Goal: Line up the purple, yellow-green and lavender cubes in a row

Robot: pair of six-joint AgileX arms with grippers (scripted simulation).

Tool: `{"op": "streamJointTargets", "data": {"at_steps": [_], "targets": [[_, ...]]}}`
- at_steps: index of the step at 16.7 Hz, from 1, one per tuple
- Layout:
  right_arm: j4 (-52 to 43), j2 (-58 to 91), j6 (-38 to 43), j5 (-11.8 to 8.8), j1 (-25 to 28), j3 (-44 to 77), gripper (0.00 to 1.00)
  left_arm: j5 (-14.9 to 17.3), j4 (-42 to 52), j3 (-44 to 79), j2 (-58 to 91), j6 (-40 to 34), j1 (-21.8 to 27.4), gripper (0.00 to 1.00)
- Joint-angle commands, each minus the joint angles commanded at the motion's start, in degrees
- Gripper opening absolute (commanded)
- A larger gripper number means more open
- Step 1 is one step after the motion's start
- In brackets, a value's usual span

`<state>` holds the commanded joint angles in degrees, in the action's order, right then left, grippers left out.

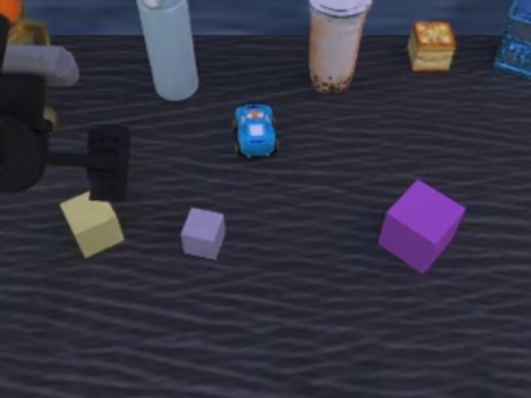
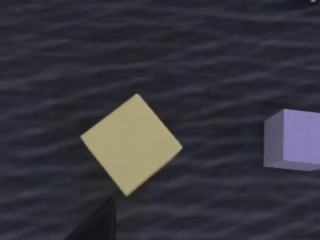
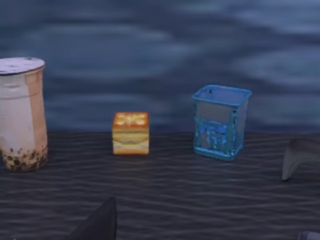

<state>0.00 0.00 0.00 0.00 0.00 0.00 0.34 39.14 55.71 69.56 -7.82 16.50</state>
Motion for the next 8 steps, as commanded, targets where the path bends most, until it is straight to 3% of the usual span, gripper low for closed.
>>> {"op": "streamJointTargets", "data": {"at_steps": [8], "targets": [[0.0,0.0,0.0,0.0,0.0,0.0,1.0,0.1,21.8,32.5,41.7,-4.3,9.3,1.0]]}}
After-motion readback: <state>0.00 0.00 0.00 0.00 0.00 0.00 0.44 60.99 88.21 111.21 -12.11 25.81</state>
